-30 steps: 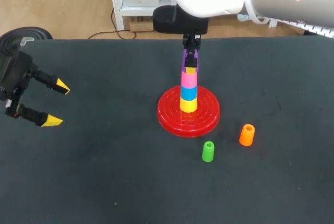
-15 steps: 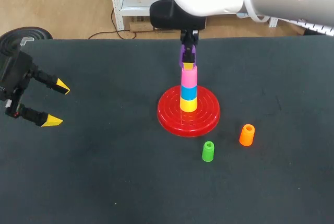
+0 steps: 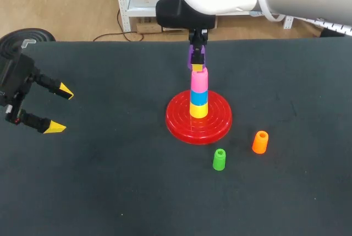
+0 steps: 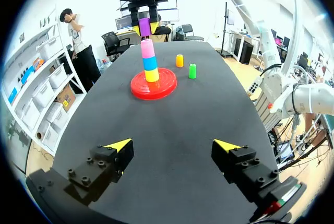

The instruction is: Pick up and stack the cylinders on the red base in this order: pink,purple,orange,green

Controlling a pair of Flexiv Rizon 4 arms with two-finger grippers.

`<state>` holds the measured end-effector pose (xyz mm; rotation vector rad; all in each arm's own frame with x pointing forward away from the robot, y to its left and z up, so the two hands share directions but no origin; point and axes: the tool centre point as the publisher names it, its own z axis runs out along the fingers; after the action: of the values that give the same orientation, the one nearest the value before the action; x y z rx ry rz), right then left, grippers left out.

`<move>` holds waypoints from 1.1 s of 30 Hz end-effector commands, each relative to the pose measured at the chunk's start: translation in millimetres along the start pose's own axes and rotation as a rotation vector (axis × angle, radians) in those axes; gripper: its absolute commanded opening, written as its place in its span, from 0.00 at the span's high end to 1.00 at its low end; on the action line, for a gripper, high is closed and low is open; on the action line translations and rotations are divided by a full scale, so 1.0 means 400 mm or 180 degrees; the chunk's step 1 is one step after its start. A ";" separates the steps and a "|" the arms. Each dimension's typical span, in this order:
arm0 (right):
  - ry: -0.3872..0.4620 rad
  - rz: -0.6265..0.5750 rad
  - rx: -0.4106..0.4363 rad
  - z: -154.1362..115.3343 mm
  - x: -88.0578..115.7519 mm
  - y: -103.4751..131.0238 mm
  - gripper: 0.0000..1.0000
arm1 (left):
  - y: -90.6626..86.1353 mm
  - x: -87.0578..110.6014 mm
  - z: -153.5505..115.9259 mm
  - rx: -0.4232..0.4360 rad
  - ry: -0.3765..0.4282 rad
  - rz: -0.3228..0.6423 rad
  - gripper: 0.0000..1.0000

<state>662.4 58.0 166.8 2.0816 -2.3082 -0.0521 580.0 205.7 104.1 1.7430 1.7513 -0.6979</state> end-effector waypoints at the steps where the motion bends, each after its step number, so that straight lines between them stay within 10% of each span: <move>1: -0.0018 -0.0003 0.0015 0.006 0.005 0.008 1.00 | -0.001 0.003 0.001 -0.0009 -0.0009 0.0009 0.00; 33: -0.0116 -0.0009 0.0008 0.002 0.032 -0.008 1.00 | -0.001 0.003 0.001 -0.0009 -0.0009 0.0009 0.00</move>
<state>667.3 48.6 167.2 2.0943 -2.3183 -0.0832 580.0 205.7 104.1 1.7431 1.7513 -0.6979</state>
